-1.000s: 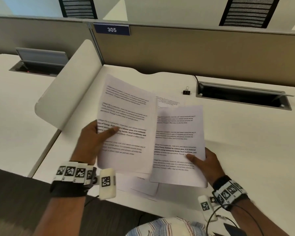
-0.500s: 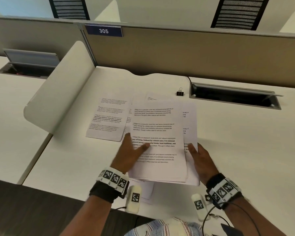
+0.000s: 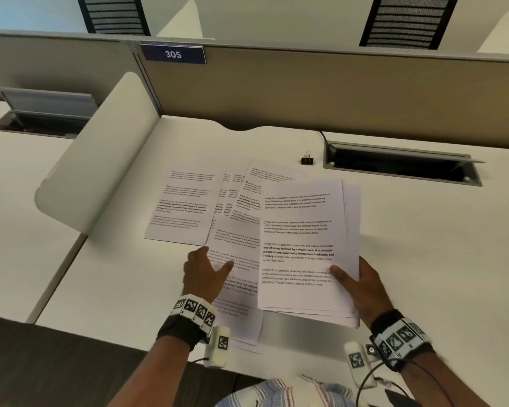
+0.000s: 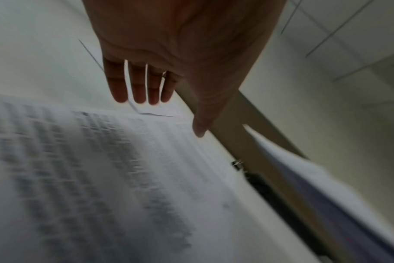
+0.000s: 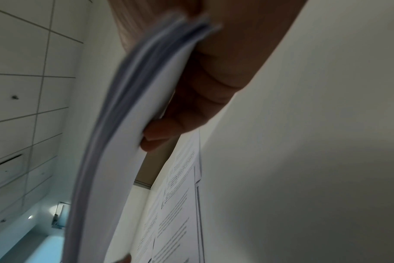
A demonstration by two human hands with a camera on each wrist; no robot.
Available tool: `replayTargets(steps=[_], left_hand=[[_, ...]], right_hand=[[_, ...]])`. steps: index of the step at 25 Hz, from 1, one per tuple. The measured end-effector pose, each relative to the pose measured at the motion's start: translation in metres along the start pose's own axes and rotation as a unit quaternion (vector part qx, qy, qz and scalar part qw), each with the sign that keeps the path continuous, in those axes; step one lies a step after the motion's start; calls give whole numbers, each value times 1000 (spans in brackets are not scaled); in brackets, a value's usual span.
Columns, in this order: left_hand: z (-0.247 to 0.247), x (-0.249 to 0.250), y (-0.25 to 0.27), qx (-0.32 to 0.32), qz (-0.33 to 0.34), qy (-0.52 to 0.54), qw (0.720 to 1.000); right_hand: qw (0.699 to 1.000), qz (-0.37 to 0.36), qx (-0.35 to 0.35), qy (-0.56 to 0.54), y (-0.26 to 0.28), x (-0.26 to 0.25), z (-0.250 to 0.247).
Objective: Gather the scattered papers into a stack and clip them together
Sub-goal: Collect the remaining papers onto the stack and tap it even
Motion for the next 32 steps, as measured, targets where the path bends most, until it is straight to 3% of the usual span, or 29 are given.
replayTargets(steps=[3,7,15,19,27,32], left_hand=[[10,-28,-11,-14,-56,-104,993],[24,-23,-12,-30,-43,-159,986],[34,-16,-15,-56,-55,-92,993],[37,-22,-9,-82,-45,12,995],[-25,3,31,-64,54,84,993],[-80,12,57,-26,80,92,992]], right_hand=[[1000,2,17,2,3,3,-16],[1000,-7,25,8,8,2,-32],[999,-16,39,20,10,-4,-58],[998,-16,50,27,9,-3,-66],[997,-2,62,45,10,4,-78],[997,5,57,50,5,8,-77]])
Point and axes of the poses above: each hand's wrist, its own y-axis away from the middle knuckle, its own z-axis out of the palm, x = y × z, the point moved 9 cm from there along -y, towards the middle knuckle, and after that the axes turned 13 degrees about -y, right-handed, at the moved point
